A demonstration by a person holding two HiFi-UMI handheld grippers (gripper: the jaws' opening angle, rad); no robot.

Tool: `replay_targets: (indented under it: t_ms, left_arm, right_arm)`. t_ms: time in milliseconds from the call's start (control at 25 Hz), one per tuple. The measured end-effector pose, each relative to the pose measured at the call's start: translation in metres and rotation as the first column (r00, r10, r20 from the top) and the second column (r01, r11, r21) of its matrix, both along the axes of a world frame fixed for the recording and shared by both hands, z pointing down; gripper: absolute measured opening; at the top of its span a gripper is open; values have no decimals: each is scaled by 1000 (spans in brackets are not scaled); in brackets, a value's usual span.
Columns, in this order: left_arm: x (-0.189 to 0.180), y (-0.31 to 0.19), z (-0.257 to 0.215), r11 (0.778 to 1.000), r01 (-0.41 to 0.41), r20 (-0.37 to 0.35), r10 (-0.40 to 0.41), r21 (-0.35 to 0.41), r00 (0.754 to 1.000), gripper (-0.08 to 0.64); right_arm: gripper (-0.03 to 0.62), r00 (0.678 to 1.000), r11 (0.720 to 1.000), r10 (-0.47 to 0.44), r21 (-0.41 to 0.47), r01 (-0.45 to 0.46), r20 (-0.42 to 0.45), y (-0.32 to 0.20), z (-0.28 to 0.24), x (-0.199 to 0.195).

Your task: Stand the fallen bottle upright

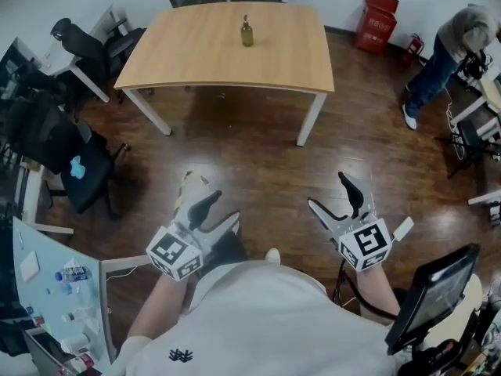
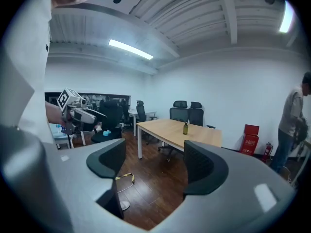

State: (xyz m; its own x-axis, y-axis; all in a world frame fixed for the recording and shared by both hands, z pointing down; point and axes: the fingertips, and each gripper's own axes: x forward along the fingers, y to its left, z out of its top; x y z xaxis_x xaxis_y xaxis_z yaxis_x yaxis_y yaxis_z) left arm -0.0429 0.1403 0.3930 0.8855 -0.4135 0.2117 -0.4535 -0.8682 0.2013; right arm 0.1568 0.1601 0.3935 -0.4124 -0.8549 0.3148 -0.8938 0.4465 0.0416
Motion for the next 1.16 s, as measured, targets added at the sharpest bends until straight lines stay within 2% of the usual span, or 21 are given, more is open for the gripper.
replay_targets:
  t_ms: [360, 560, 800, 1160]
  left_arm:
    - [15, 20, -8, 1000, -21, 2, 21, 20, 1000, 244]
    - [3, 26, -7, 999, 9, 0, -9, 32, 1000, 244]
    - [16, 40, -3, 999, -54, -5, 54, -3, 999, 244]
    - [25, 43, -14, 995, -98, 4, 98, 28, 995, 244]
  right_arm:
    - [376, 999, 999, -37, -3, 37, -13, 32, 2, -12]
    - [376, 996, 996, -91, -9, 91, -26, 24, 2, -35]
    - [373, 1000, 999, -28, 17, 28, 2, 37, -6, -25]
    - [373, 1000, 999, -6, 40, 6, -3, 41, -16, -22]
